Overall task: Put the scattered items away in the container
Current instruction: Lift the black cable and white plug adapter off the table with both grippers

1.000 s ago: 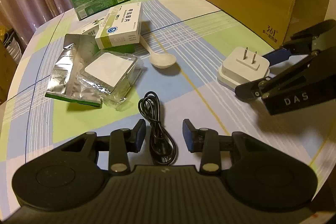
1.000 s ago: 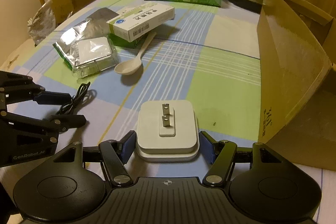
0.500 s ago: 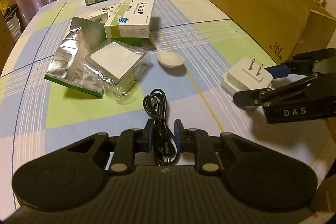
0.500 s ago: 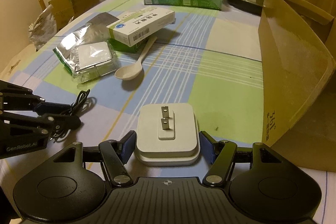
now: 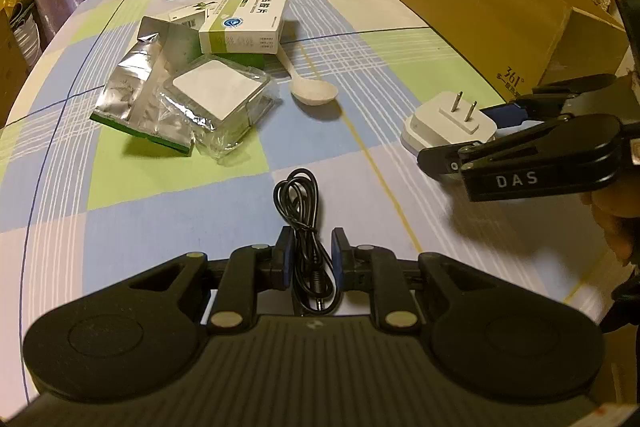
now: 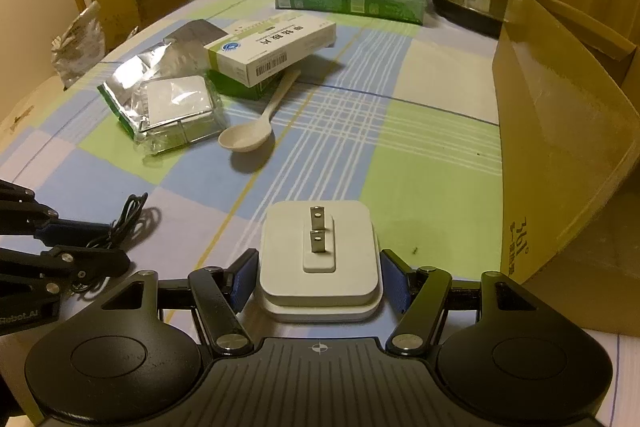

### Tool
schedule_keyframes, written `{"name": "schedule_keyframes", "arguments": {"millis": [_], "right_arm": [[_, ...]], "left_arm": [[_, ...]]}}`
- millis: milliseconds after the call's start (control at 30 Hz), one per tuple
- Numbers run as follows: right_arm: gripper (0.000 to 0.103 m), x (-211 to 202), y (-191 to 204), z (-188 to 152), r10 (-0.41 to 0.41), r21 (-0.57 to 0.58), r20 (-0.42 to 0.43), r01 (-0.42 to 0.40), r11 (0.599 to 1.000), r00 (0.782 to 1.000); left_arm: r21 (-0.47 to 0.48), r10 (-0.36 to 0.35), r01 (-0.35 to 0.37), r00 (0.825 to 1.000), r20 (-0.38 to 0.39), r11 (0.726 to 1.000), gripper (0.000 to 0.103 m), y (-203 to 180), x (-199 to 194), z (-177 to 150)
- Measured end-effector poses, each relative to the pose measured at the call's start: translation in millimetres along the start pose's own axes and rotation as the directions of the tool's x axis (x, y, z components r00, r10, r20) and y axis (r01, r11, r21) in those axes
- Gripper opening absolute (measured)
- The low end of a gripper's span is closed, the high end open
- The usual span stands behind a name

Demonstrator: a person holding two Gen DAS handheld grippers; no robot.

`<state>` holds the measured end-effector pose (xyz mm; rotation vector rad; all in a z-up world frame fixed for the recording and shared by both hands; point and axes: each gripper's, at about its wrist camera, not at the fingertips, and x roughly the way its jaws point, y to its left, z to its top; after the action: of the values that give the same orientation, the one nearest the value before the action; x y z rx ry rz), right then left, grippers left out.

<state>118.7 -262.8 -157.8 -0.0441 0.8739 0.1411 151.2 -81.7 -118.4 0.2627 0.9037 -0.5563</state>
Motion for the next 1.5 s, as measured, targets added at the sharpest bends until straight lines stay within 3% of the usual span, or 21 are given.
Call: {"name": "schedule_keyframes", "arguments": {"millis": [267, 300, 600, 933, 1500], "right_arm": [[0.061, -28.0, 1.8, 3.6, -0.001, 0.022, 0.023, 0.001, 1.0, 1.0], [0.062, -33.3, 2.2, 3.7, -0.002, 0.022, 0.031, 0.002, 1.0, 1.0], [0.062, -66.5, 2.0, -5.4, -0.029, 0.043, 0.059, 0.027, 0.999, 0.998], [0.061, -71.7, 3.1, -13.0, -0.022, 0.052, 0.048, 0.02, 0.998, 0.999], [0.061, -103.1, -5.7, -11.0, -0.032, 0.081, 0.113, 0.023, 0.996, 0.993]], "left_arm": [[0.016, -0.003, 0.003, 1.0, 0.009, 1.0, 0.013, -4.8, -8.1, 0.0], [0.017, -0.003, 0.002, 1.0, 0.012, 1.0, 0.008, -6.2, -10.2, 0.1], [0.021, 0.008, -0.008, 1.0, 0.027, 1.0, 0.008, -17.5, -24.3, -5.0], [0.023, 0.003, -0.003, 1.0, 0.017, 1.0, 0.008, -22.0, -27.3, -17.1], [0.045, -0.001, -0.002, 0.999, 0.054, 0.999, 0.008, -35.7, -45.6, -2.3]]}}
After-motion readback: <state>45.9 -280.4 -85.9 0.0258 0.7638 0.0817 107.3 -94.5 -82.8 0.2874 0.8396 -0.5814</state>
